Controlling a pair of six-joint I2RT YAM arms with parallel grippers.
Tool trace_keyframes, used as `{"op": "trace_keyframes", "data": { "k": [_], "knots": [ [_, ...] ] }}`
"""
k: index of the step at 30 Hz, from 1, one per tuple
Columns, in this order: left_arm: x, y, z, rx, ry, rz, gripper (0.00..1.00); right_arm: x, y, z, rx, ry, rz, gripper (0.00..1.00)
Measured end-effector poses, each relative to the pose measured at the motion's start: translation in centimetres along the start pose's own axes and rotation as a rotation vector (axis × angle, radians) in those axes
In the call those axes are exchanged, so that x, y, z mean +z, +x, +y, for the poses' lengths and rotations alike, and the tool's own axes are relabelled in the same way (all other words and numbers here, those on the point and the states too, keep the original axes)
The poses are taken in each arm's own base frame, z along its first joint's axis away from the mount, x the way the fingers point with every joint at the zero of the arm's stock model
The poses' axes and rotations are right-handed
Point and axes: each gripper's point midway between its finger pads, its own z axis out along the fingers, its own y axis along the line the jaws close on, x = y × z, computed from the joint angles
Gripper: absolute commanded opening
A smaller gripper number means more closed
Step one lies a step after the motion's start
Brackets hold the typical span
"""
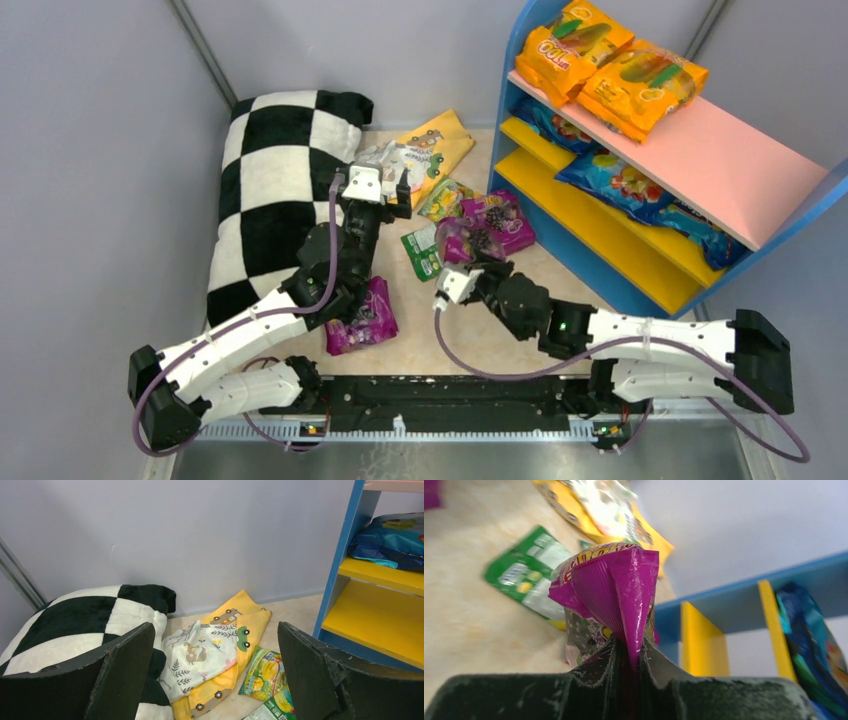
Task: Place and organize the candy bags onto the shelf
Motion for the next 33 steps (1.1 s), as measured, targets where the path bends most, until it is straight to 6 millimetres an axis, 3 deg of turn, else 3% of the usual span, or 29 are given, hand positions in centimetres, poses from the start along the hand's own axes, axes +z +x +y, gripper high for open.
{"op": "trace_keyframes", "data": {
  "k": [5,14,21,29,33],
  "knots": [
    [0.0,0.0,0.0,0.0,0.0,0.0,0.99,0.0,2.5,-5.8,-0.028,0.13,0.165,0.0],
    [0.0,0.0,0.0,-0.004,0.0,0.001,0.99,0.0,5.7,-13.7,-0.137,0.293,0.391,0.0],
    [0.0,0.0,0.0,-0.006,0.002,0.0,0.99,1.9,8.2,-16.0,-0.195,0.297,0.503,0.0],
    [0.0,-0.1,0.0,-0.014,0.003,-0.001,0.99,4.7,13.3,-15.0,-0.331,0.22,0.667,0.0],
    [0.0,-0.2,0.0,-0.019,0.002,-0.002,0.99,6.3,14.9,-15.8,-0.358,0.227,0.718,0.0]
  ]
}}
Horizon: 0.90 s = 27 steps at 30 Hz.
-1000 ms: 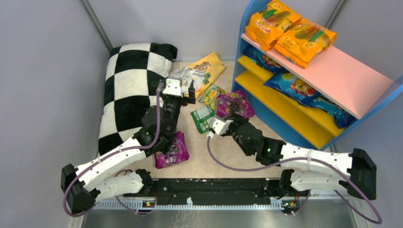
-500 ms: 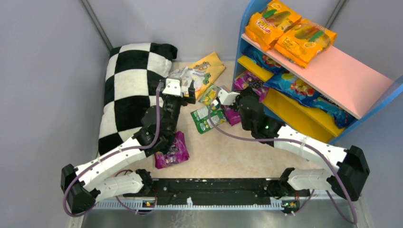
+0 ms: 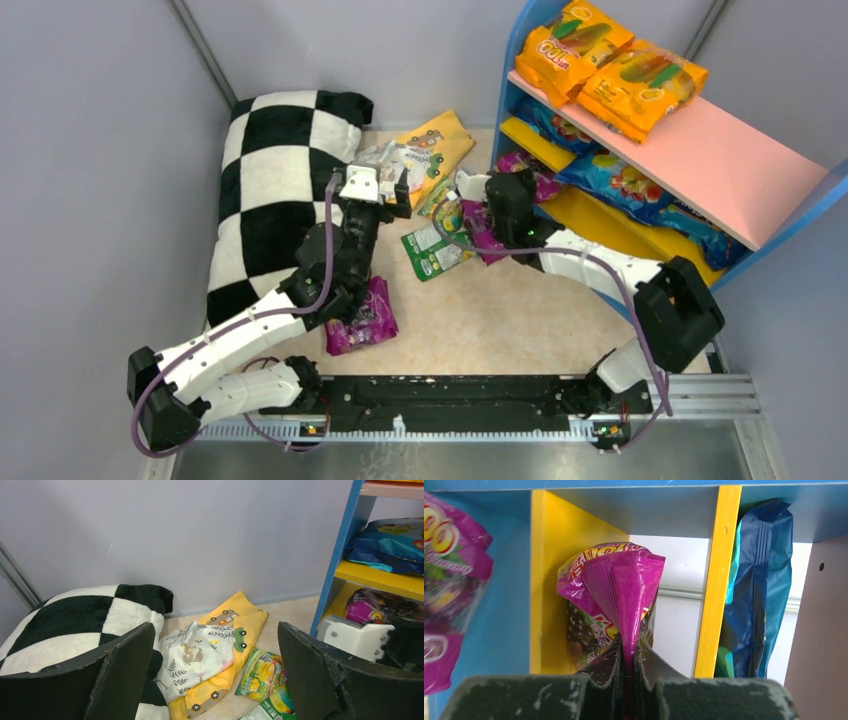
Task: Place and organize the candy bags onto the shelf
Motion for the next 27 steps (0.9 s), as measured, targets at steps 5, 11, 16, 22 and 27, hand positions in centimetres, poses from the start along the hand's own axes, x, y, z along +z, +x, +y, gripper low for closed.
{"op": "trace_keyframes", "data": {
  "k": [5,11,16,22,27],
  "knots": [
    [0.0,-0.2,0.1,-0.005,-0.002,-0.003,0.99,3.3,0.1,-0.9,0.01,0.022,0.05,0.0],
    [0.1,-0.2,0.1,-0.004,-0.002,-0.003,0.99,6.1,-0.6,-1.0,0.002,0.035,0.078,0.0],
    [0.1,-0.2,0.1,-0.002,0.0,-0.002,0.99,6.9,-0.5,-0.5,-0.012,0.032,0.102,0.0],
    [0.2,-0.2,0.1,-0.001,0.003,-0.003,0.99,7.1,-0.4,-0.4,-0.013,0.033,0.105,0.0],
    [0.2,-0.1,0.1,-0.001,0.004,-0.003,0.99,7.2,-0.6,-0.3,0.001,0.028,0.106,0.42]
  ]
}}
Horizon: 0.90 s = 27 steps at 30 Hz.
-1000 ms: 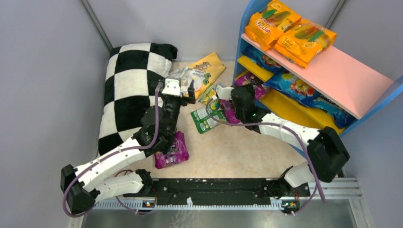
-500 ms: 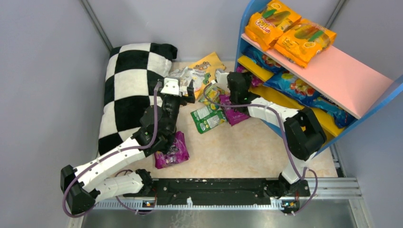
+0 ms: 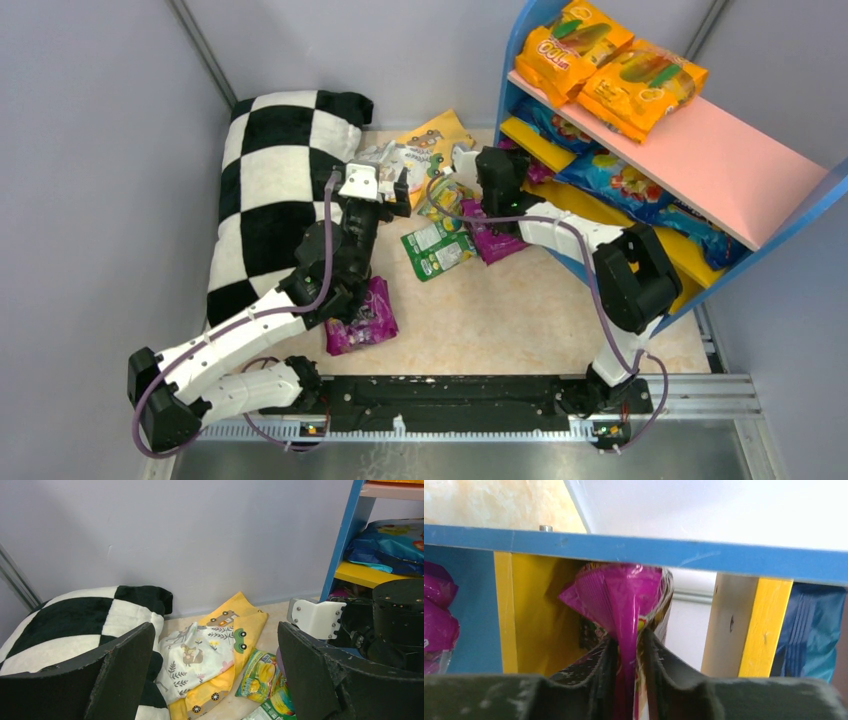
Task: Place and organize the candy bags onto the shelf
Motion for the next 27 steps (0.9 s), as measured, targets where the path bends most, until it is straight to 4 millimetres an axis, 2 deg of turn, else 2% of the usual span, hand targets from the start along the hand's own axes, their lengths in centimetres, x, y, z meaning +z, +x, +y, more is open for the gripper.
{"op": "trace_keyframes", "data": {
  "k": [1,3,6,9,12,14,16,17,19,21,24,27],
  "knots": [
    [0.0,0.1,0.0,0.0,-0.001,0.001,0.99,0.0,-0.2,0.1,0.005,-0.007,-0.009,0.53],
    [0.1,0.2,-0.1,0.002,-0.001,0.004,0.99,0.0,-0.8,0.4,0.026,-0.026,-0.032,0.67],
    [0.2,0.6,-0.2,0.01,0.003,0.014,0.99,-0.6,-1.7,2.0,0.044,-0.085,-0.065,0.74],
    [0.3,0.8,-0.3,0.011,0.004,0.019,0.99,-2.2,-2.8,2.8,0.083,-0.131,-0.096,0.77],
    [0.3,0.7,-0.3,0.011,0.004,0.019,0.99,-5.3,-4.2,2.5,0.16,-0.168,-0.146,0.8],
    [0.3,0.7,-0.3,0.01,0.003,0.017,0.99,-8.1,-5.2,1.5,0.255,-0.188,-0.208,0.8],
    [0.3,0.6,-0.3,0.006,0.002,0.014,0.99,-10.9,-5.3,0.8,0.363,-0.215,-0.273,0.82],
    [0.3,0.4,-0.2,0.005,0.001,0.012,0.99,-12.6,-4.8,0.8,0.438,-0.244,-0.306,0.83],
    [0.3,0.4,-0.1,0.004,-0.001,0.01,0.99,-14.7,-3.6,0.9,0.567,-0.287,-0.344,0.89],
    [0.3,0.3,0.0,0.004,-0.003,0.01,0.99,-16.3,-2.2,1.8,0.7,-0.339,-0.363,0.91],
    [0.3,0.4,0.0,0.004,-0.004,0.011,0.99,-17.9,-0.7,4.9,0.848,-0.429,-0.351,0.92],
    [0.3,0.4,0.0,0.005,-0.005,0.011,0.99,-18.6,-0.2,8.4,0.896,-0.524,-0.319,0.97]
  ]
}}
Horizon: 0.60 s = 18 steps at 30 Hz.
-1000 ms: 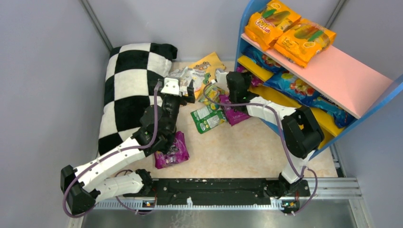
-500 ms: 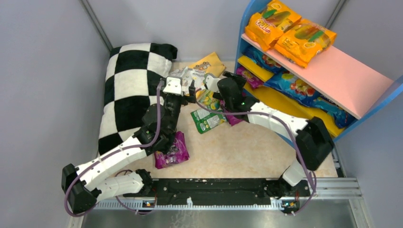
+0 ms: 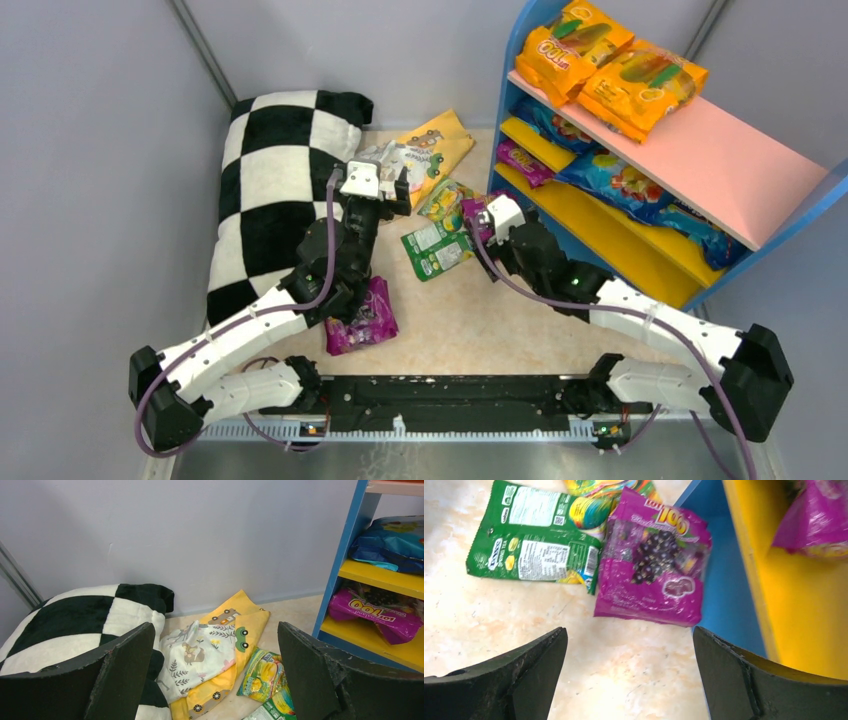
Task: Place and organize the candy bags onto the shelf
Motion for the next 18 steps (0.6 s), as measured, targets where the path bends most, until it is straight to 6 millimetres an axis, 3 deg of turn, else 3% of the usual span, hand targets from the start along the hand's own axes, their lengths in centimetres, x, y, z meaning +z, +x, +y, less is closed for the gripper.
{"op": "trace_keyframes", "data": {
  "k": [6,11,13,15,18],
  "knots": [
    [0.0,0.0,0.0,0.0,-0.001,0.0,0.99,1.3,2.7,1.2,0.099,-0.033,0.092,0.96],
    [0.0,0.0,0.0,0.0,-0.001,0.0,0.99,3.8,4.5,0.6,0.214,-0.016,0.16,0.86],
    [0.0,0.0,0.0,0.0,0.0,0.0,0.99,4.7,4.7,0.7,0.231,-0.013,0.183,0.75],
    [0.0,0.0,0.0,0.001,0.0,0.0,0.99,6.1,4.1,0.9,0.236,-0.012,0.193,0.57],
    [0.0,0.0,0.0,0.001,-0.001,0.0,0.99,8.5,2.9,1.0,0.245,-0.012,0.193,0.53]
  ]
}}
